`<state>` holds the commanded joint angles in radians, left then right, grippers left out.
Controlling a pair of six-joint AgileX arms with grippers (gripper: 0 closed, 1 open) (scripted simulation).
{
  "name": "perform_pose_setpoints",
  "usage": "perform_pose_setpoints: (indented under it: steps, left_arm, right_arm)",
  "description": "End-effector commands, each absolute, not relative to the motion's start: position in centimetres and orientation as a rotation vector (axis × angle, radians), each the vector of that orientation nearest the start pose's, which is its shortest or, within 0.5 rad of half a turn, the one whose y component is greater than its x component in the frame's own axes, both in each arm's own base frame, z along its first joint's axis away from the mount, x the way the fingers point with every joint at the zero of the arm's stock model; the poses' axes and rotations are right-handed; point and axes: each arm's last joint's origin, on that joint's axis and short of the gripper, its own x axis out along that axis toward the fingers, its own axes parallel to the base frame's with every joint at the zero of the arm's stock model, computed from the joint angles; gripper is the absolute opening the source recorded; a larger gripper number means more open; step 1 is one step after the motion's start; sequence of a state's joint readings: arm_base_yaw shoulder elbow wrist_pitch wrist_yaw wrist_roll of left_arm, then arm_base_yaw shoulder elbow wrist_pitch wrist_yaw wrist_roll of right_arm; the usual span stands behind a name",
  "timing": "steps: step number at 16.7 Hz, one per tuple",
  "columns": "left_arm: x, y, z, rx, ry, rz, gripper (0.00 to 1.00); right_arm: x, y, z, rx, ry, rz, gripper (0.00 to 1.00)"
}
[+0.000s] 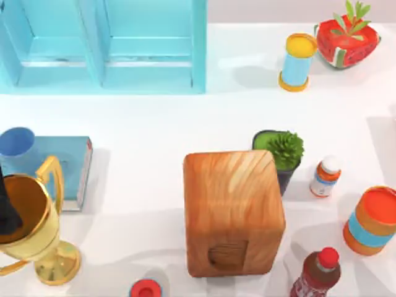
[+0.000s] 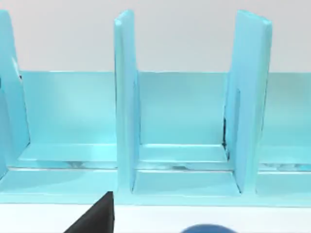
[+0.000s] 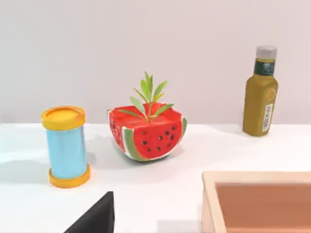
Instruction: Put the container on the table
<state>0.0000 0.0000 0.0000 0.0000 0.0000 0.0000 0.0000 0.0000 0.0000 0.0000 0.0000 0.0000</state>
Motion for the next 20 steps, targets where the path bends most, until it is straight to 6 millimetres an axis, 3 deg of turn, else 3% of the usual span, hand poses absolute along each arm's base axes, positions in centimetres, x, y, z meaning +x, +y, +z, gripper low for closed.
perform_pose_setpoints:
  steps: [4, 7, 9, 12, 16, 20]
  left_arm:
    - [10.4, -0.1, 17.3, -0.013, -0.005, -0.002, 1.00]
    - [10.5, -0.3, 19.6, -0.048, 0.076, -0.027, 1.00]
    - [10.8, -0.6, 22.3, -0.070, 0.152, -0.053, 1.00]
    - [12.0, -0.9, 28.1, -0.092, 0.265, -0.084, 1.00]
    - [15.5, -1.5, 35.8, -0.090, 0.426, -0.100, 1.00]
    - [21.2, -2.4, 39.5, -0.059, 0.648, -0.093, 1.00]
  right_arm:
    - [10.6, -0.1, 16.0, 0.000, 0.000, 0.000, 1.00]
    - [10.6, -0.1, 16.0, 0.000, 0.000, 0.000, 1.00]
    - [10.6, -0.1, 16.0, 0.000, 0.000, 0.000, 1.00]
    - [10.6, -0.1, 16.0, 0.000, 0.000, 0.000, 1.00]
    - [10.6, -0.1, 16.0, 0.000, 0.000, 0.000, 1.00]
    - [10.6, -0.1, 16.0, 0.000, 0.000, 0.000, 1.00]
